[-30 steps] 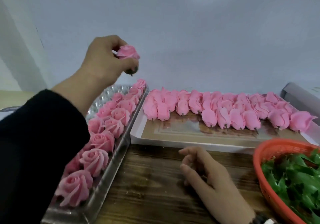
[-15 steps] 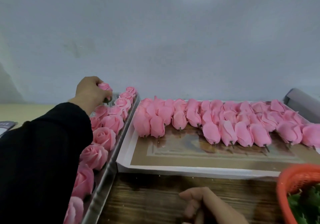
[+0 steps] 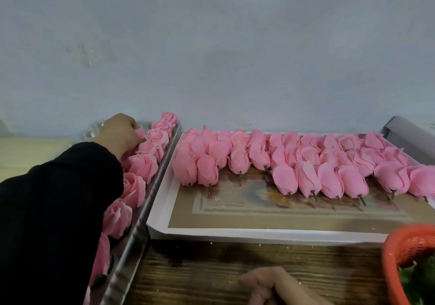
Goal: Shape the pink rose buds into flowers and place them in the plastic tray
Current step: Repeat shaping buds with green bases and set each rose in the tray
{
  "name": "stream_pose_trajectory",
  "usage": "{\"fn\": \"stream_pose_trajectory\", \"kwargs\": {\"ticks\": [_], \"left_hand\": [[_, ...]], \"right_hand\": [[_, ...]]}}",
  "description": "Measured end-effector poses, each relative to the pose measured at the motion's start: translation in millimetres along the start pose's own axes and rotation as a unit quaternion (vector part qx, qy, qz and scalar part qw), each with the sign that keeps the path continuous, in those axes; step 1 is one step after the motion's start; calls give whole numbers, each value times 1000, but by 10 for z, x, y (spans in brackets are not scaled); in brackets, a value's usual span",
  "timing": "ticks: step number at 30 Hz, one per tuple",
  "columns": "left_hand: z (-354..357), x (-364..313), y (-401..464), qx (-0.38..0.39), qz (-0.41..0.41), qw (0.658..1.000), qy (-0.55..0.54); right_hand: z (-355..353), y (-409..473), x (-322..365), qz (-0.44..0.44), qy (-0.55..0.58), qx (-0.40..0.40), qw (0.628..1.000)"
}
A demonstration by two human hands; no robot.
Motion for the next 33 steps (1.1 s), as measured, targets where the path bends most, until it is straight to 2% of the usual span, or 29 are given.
{"fn": "stream_pose_trajectory", "kwargs": {"ticks": [2,7,9,12,14,16,18,20,24,27,30,33], "left_hand": [[37,16,-1,3,-4,1000,1],[33,34,-8,0,4,1000,5],[12,5,-22,13,7,1000,6],[-52,-57,-76,54,12,998,17],[-112,-88,-120,76,18,997,16],[-201,-136,-183,84,25,996,28],[-327,-209,-240,70,40,995,56],[-472,-337,-306,30,68,995,61],[-617,-724,-546,-42,153,987,8],[-490,-1066,-797,-47,193,979,-56],[-119,-1357,-1062,-8,203,971,-124],[400,-1583,-1288,81,169,963,-191]], "right_hand": [[26,31,-19,24,-33,13,999],[-41,49,-11,45,40,43,997],[-33,30,25,64,70,42,995],[-40,-33,53,46,50,48,997],[-83,-84,88,11,23,16,1000],[-104,-134,158,-69,-63,10,996],[-98,-156,180,-152,-171,18,973],[-123,-162,199,-177,-183,1,967],[-181,-198,207,-201,-145,-17,969],[-258,-190,187,-196,-86,-21,977],[-320,-177,144,-181,-33,-41,982],[-328,-164,128,-172,-12,-38,984]]}}
Point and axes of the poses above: each hand's wrist, its own y-axis towards the middle knuckle, its own z-axis out of the palm, x = y × z, the point moved 4 cm from there along y, towards the middle knuckle, and after that the axes turned 12 degrees about z, right-handed, at the moved point
